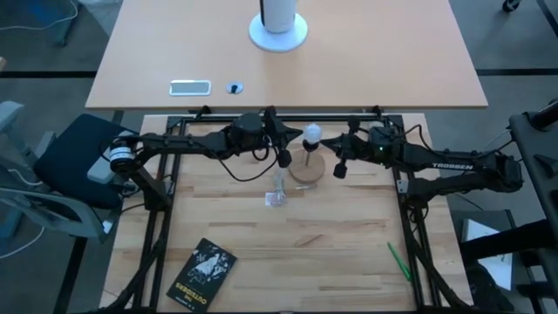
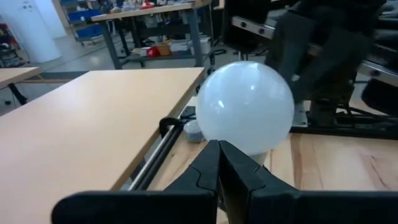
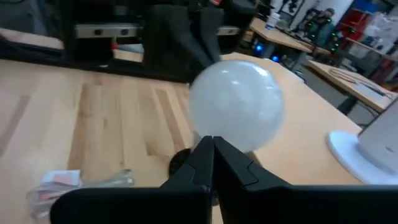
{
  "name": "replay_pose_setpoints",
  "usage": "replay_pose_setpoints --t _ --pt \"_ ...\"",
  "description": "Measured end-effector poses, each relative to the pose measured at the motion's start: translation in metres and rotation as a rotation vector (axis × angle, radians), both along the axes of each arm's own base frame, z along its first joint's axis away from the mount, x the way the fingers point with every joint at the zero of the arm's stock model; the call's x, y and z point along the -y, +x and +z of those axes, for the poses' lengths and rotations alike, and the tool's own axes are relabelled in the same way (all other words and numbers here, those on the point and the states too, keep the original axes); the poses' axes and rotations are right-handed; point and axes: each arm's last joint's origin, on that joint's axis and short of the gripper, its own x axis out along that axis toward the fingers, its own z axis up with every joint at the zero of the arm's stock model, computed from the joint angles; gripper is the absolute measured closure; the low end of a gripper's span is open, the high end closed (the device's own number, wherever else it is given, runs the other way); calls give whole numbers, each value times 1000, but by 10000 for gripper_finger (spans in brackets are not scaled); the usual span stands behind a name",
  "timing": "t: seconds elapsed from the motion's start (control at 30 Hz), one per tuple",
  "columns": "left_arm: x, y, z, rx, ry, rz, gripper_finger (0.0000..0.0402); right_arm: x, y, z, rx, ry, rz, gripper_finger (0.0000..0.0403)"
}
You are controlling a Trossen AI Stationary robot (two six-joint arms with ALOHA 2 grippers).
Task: Screw lightbulb
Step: Insert the lightbulb into the lamp
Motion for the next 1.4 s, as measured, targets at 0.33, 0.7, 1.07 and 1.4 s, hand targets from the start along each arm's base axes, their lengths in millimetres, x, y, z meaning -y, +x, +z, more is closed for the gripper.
replay_pose_setpoints --t 0.33,0.7,1.07,1.4 --pt "9 -7 8 -23 -31 -30 401 3 -7 -1 -50 -42 -150 403" --pt "6 1 3 30 -21 -53 401 7 -3 3 -12 -81 -114 403" --pt "1 1 0 9 -14 66 401 -1 -1 1 0 -4 -8 403" --pt "9 0 2 -3 -48 -84 401 5 -6 -3 -70 -56 -172 403"
